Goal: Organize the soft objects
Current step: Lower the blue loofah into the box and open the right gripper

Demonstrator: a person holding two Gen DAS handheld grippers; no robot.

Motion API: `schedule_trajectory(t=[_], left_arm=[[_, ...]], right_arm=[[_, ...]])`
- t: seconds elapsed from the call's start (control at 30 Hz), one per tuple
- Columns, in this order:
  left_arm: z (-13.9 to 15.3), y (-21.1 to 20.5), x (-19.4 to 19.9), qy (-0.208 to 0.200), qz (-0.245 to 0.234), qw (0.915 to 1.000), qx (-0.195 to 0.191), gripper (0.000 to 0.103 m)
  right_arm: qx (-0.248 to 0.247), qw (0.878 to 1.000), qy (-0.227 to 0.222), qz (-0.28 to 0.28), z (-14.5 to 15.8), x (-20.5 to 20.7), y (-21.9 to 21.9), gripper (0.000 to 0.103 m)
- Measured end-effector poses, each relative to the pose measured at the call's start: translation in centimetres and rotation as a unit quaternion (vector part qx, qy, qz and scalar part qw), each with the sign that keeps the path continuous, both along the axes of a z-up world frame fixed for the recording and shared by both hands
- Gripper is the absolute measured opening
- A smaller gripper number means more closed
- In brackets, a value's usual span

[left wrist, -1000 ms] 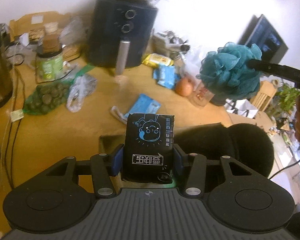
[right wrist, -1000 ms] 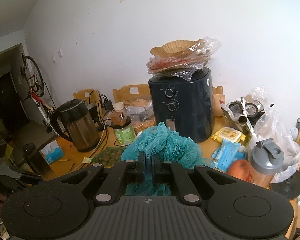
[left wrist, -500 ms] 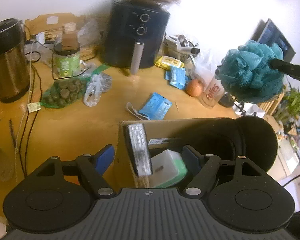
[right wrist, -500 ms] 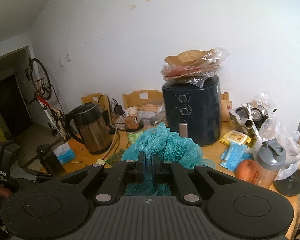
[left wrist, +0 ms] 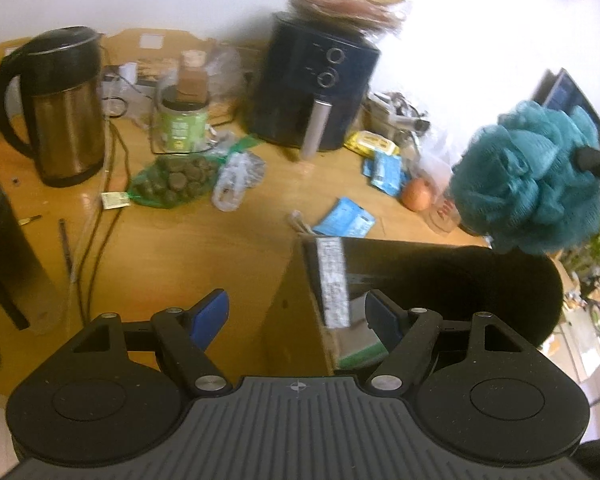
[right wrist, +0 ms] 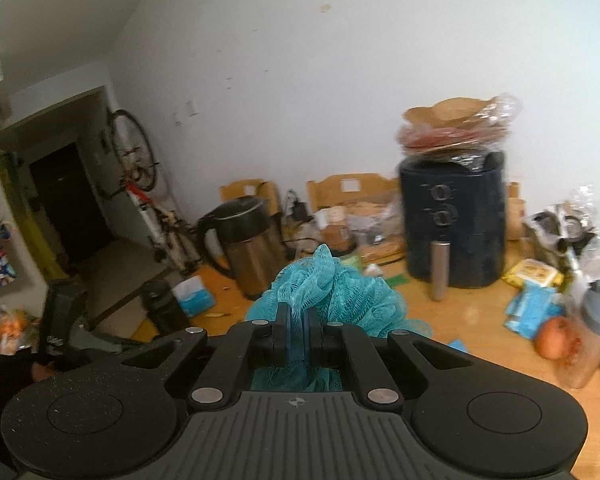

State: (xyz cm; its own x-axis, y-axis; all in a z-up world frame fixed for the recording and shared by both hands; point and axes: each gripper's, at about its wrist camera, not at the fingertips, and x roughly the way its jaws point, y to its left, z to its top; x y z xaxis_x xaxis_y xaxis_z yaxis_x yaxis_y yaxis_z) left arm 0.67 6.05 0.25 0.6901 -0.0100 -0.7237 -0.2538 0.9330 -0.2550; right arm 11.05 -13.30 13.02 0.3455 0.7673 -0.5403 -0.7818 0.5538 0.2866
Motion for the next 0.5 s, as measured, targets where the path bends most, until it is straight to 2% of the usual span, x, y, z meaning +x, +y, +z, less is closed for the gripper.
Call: schedule_trajectory(t=[0.23, 0.33, 0.5], left_arm=[[0.2, 1.5, -1.3, 0.0, 0.031, 0.9995, 0.005, 0.075], [0.1, 1.7, -1.8, 0.001, 0.04, 0.9992, 0.003, 0.075], [0.0, 1.4, -2.6, 0.004, 0.04, 0.9992, 0.0, 0.075]], right_arm=[[-0.009, 0.999, 0.001, 0.051, -0.7, -2.2, 2.8, 0.008], [-0.049, 0.996, 0.007, 0.074, -2.7, -3.1, 4.6, 0.008], [-0.139, 0.985, 0.031, 0.095, -8.0, -5.0, 6.9, 0.009]])
